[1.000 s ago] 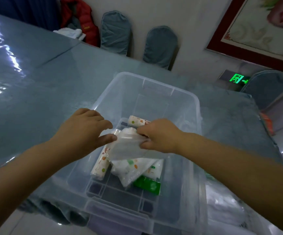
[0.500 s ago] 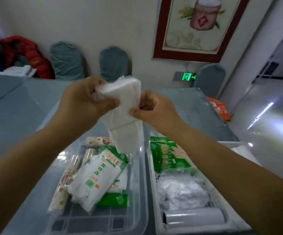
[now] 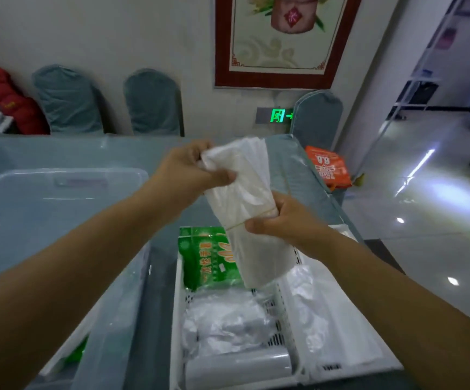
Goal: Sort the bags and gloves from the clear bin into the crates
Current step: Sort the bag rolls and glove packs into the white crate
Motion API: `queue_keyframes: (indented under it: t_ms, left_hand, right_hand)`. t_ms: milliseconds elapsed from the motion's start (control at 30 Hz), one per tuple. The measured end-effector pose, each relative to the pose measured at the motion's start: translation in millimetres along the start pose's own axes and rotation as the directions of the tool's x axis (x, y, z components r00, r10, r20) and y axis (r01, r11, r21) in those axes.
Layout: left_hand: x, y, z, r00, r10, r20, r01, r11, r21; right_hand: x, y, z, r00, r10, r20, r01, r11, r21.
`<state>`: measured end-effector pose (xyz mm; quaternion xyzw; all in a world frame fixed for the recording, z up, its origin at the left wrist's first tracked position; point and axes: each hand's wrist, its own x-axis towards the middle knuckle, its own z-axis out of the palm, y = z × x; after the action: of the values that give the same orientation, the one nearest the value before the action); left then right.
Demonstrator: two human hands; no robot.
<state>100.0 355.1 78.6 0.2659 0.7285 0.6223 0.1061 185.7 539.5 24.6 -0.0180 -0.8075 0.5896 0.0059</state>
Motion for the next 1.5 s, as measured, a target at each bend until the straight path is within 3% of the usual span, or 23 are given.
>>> queue_keyframes:
  t_ms: [167, 333, 400, 467, 533, 600, 667, 733, 767, 833, 1133, 1300, 1500]
  left_hand:
    - [32.4, -37.2, 76.6, 0.984, -0.154, 0.087, 0.168, 0.968, -0.187]
    - [54.5, -84.3, 147.4, 0.954, -0.272, 0.123, 0.295, 0.926, -0.238]
    - [54.1, -108.8, 174.5, 0.932, -0.344, 0.113, 0.359, 0.921, -0.149]
    - [43.5, -136.7, 197.5, 0.926, -0.363, 0.104, 0.355, 0.931, 0.086]
    - [24.8, -161.9, 217.0, 0.918, -0.290, 0.271, 0.155, 0.891, 0.426]
    - [6.0, -180.6, 237.1, 0.810, -0.225, 0.542, -0.195, 0.767, 0.611]
    - [-6.8, -193.1, 259.7, 0.637, -0.173, 0.751, -0.511, 0.635, 0.580]
    - [-12.1, -200.4, 280.0, 0.464, -0.146, 0.874, -0.743, 0.473, 0.473]
    - [-12.7, -203.2, 287.3, 0.400, -0.140, 0.906, -0.815, 0.397, 0.422]
    - [-11.5, -209.2, 294.7, 0.348, -0.133, 0.928, -0.878, 0.301, 0.372]
    - [-1.2, -194.3, 298.4, 0.279, -0.117, 0.953, -0.935, 0.195, 0.298]
    - [-12.7, -184.5, 264.7, 0.365, -0.028, 0.931, -0.895, 0.267, 0.358]
    - [-25.9, -186.2, 243.4, 0.450, -0.017, 0.893, -0.843, 0.320, 0.432]
  right_hand:
    - [-21.0, 55.6, -51.1, 0.986, 0.163, 0.024, -0.164, 0.960, 0.226]
    - [-35.0, 104.7, -97.8, 0.953, 0.303, -0.019, -0.292, 0.931, 0.219]
    - [-44.1, 123.5, -114.7, 0.925, 0.370, -0.082, -0.351, 0.918, 0.185]
    - [-55.6, 140.1, -131.9, 0.881, 0.426, -0.208, -0.402, 0.903, 0.150]
    - [-68.1, 152.4, -148.7, 0.819, 0.446, -0.362, -0.415, 0.895, 0.165]
    - [-79.7, 163.3, -163.2, 0.748, 0.454, -0.484, -0.405, 0.890, 0.209]
    - [-89.9, 171.7, -172.1, 0.699, 0.457, -0.550, -0.410, 0.886, 0.215]
    - [-97.8, 177.2, -174.2, 0.687, 0.453, -0.568, -0.409, 0.887, 0.214]
    - [-101.1, 180.0, -173.8, 0.685, 0.449, -0.574, -0.406, 0.889, 0.210]
    - [-106.9, 184.6, -171.4, 0.682, 0.440, -0.585, -0.410, 0.892, 0.193]
    - [-118.5, 199.6, -145.3, 0.675, 0.424, -0.603, -0.512, 0.858, 0.030]
    - [-118.8, 207.7, -116.1, 0.732, 0.427, -0.531, -0.544, 0.835, -0.080]
    - [-102.2, 216.4, -71.6, 0.774, 0.457, -0.439, -0.580, 0.789, -0.202]
